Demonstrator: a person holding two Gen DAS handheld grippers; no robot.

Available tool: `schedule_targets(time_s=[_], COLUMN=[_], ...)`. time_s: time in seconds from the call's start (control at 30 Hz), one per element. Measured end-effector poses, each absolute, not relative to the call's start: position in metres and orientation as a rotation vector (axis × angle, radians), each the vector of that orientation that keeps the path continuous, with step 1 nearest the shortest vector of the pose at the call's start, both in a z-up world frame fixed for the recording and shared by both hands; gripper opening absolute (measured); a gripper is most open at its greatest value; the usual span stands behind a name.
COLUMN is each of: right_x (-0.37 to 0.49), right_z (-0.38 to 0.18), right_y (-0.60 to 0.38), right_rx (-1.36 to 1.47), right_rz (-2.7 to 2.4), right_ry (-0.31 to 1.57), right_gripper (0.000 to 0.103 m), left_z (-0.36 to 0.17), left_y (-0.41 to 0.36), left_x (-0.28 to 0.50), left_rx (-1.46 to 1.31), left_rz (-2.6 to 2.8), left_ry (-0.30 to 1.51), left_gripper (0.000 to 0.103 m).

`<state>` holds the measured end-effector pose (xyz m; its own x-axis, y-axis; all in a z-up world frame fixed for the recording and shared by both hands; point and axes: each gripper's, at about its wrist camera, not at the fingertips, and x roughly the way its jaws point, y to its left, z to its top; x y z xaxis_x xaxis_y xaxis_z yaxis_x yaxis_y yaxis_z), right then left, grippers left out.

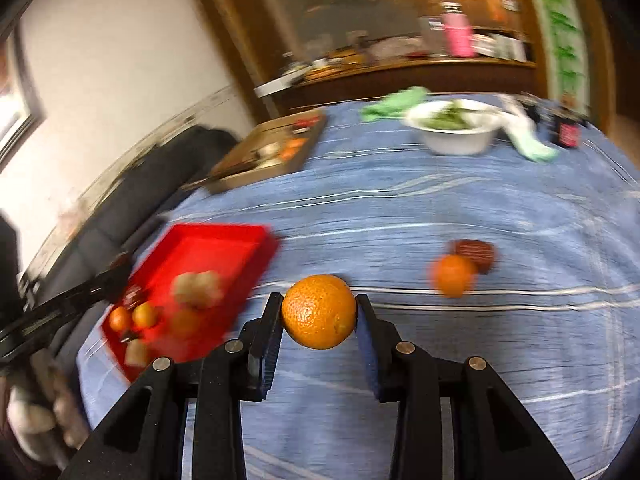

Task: Organize fruits
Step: 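Carry the tangerine into the red tray with the right tool while the left tool drops the date there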

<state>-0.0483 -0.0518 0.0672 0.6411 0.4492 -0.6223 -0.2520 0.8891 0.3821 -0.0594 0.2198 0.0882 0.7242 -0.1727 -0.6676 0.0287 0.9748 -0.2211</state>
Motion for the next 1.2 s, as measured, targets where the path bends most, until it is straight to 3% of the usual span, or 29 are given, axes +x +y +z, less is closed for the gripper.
schedule_targets(time_s=[0.5, 0.63, 0.77, 0.93, 1.0, 1.07, 1.2], right_x=[-0.061, -0.062, -0.064, -0.071, -0.075, -0.077, -0.081], right_z=[0.057, 0.049, 0.047, 0.055, 0.058, 0.061, 0.060], right_y=[0.093, 0.104, 0.108, 0.101, 0.092, 0.081, 0.054], right_rx=[0.008, -0.026, -0.043, -0.027, -0.011, 0.018, 0.085], right_rz=[0.610, 0.612, 0.619, 0.613, 0.599, 0.575, 0.519], right_ry=[0.851, 0.858, 0.857, 0.826, 0.811, 0.800, 0.795], right_gripper=[0.039, 0.040, 0.042, 0.054, 0.058, 0.062, 0.063], left_z=[0.045, 0.044, 0.047, 0.058, 0.066, 0.075, 0.087], left_y=[0.267, 0.275, 0.283, 0.275, 0.265, 0.255, 0.240], left_x=[-0.057, -0.058, -0.061, -0.065, -0.069, -0.073, -0.081], left_rx=[-0.326, -0.362, -0.395, -0.359, -0.307, -0.250, -0.187], left_rz=[-0.067, -0.056, -0.046, -0.018, 0.022, 0.108, 0.157], left_ry=[0.828, 0.822, 0.808, 0.781, 0.753, 0.723, 0.679], left_gripper=[0.033, 0.049, 0.052, 0.063, 0.073, 0.092, 0.096])
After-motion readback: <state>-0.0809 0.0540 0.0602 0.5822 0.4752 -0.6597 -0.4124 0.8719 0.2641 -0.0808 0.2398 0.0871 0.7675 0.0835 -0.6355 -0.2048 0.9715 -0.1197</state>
